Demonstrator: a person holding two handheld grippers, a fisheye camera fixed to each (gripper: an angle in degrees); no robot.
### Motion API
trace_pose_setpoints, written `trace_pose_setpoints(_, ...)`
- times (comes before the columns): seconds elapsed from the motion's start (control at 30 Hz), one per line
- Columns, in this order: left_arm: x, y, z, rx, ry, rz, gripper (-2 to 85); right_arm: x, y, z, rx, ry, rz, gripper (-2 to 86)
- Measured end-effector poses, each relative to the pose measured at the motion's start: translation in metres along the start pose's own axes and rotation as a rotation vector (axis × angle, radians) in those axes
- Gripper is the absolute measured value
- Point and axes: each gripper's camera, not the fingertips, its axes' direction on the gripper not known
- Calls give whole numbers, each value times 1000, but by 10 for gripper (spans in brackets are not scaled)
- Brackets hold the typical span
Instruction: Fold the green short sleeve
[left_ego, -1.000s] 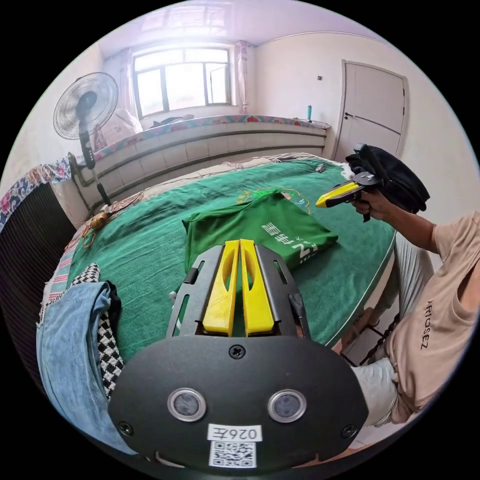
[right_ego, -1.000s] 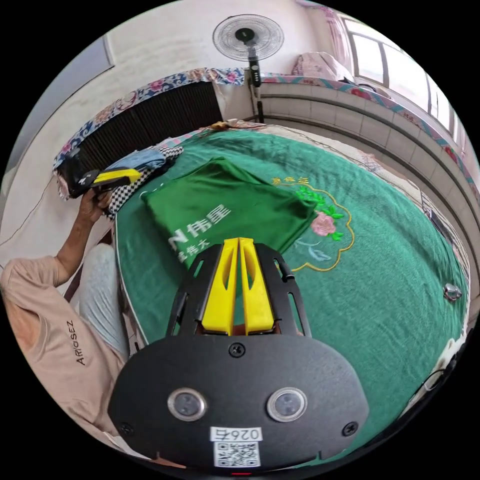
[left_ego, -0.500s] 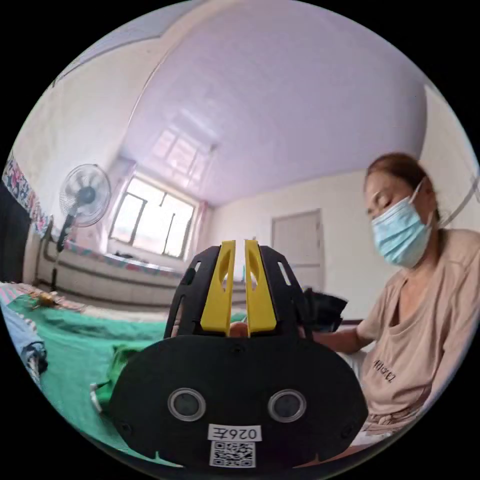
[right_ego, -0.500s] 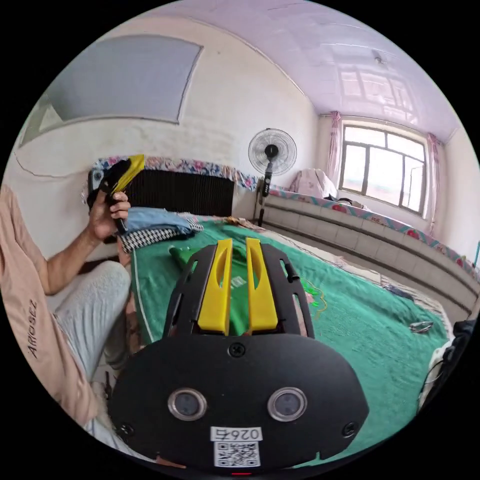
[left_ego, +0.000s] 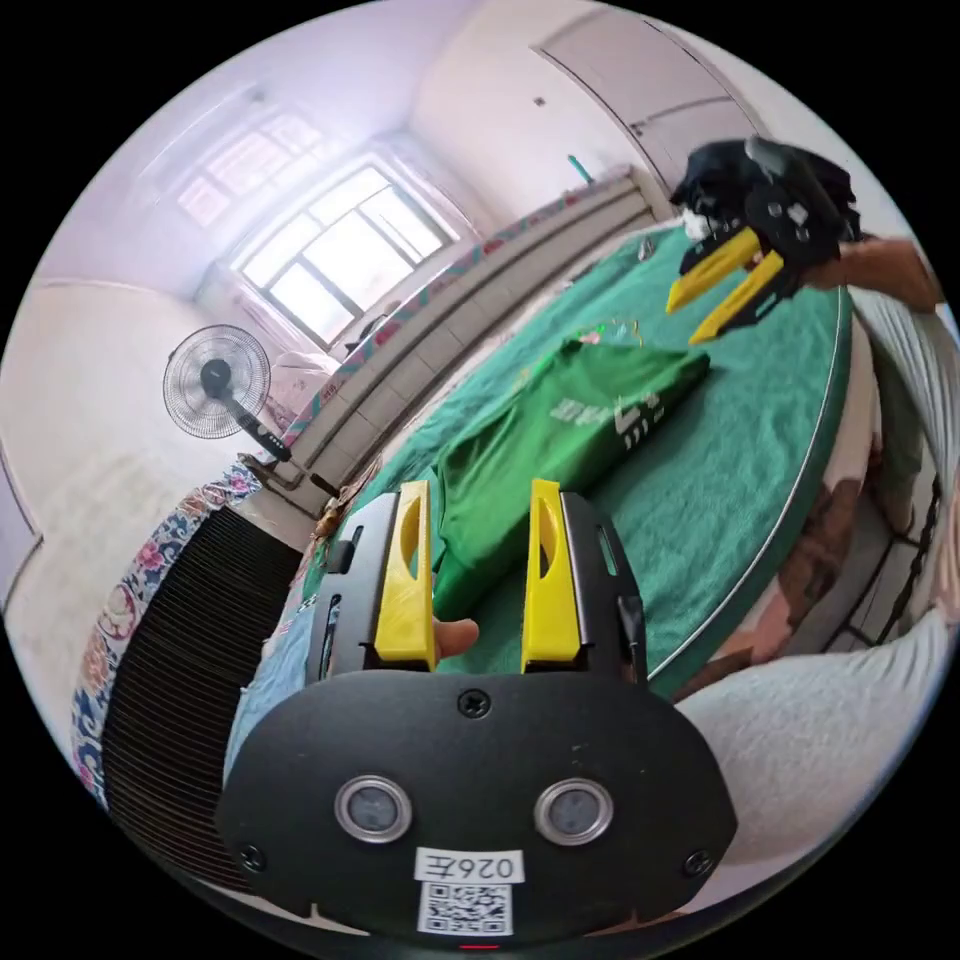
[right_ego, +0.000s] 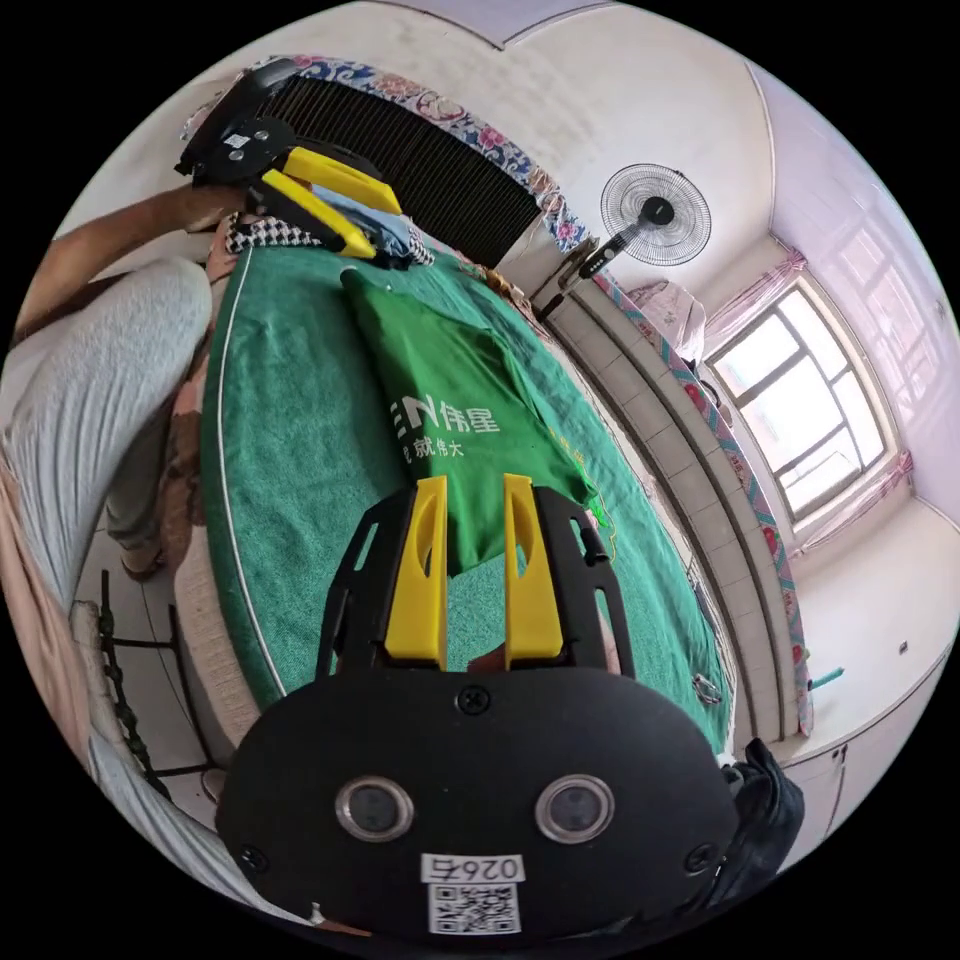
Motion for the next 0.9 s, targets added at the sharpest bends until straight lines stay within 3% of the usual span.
trace_pose_setpoints(0.1, 17, -11, 20, -69, -66, 96, 130, -11, -18, 11, -53, -21, -42, 59)
trace_pose_setpoints(0.37, 26, -74, 38, -188, 7, 364, 125, -41, -56, 34, -170, 40, -198, 75)
trace_pose_setpoints(0.67, 35, -122, -3, -251, -74, 403, 115, -46, -89, 19, -219, 90, -280, 89)
trace_pose_setpoints(0.9, 49, -140, 24, -345, -87, 458, 101, -33, -101, 27, -218, 68, -240, 112)
